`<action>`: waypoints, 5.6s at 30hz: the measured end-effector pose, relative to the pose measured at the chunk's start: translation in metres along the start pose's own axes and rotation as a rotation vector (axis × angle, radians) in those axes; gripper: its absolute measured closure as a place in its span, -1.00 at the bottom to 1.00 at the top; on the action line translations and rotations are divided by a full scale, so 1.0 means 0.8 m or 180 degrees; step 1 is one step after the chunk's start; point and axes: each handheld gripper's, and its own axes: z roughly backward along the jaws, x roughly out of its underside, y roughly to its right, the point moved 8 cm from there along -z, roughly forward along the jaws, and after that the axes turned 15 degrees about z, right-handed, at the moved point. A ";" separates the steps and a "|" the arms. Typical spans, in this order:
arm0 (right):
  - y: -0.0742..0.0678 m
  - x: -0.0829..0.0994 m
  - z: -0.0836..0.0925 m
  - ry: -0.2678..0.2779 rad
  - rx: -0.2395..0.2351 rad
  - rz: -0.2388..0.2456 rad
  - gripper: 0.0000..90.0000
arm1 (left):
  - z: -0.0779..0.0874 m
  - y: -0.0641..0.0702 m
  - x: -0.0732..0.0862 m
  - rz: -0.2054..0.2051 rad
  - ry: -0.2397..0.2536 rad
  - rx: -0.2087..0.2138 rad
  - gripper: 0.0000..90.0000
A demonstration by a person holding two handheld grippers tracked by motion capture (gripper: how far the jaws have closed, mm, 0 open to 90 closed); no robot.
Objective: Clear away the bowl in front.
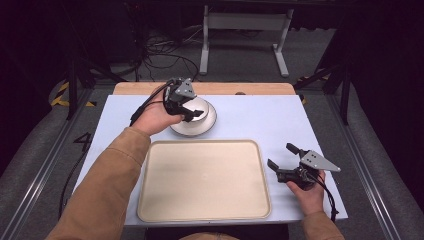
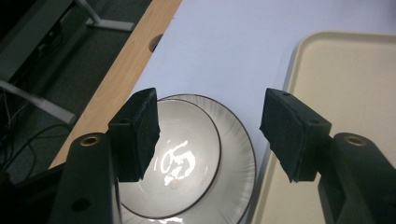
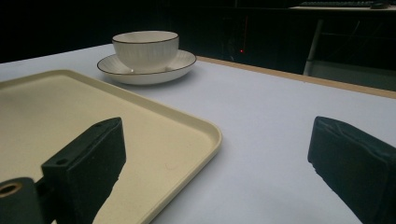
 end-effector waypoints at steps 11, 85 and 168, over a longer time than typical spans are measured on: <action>-0.001 0.000 0.000 -0.0009 -0.0004 0.0015 -0.89 | -0.035 -0.009 0.008 -0.0080 -0.0349 -0.0081 -0.13; -0.002 0.000 0.000 0.0005 -0.0055 0.0037 -0.88 | -0.107 -0.008 0.066 -0.0305 -0.1256 0.0096 0.85; -0.007 0.001 -0.005 -0.0097 -0.0133 0.0168 -0.89 | 0.043 0.075 0.004 -0.0531 -0.1111 0.0256 0.84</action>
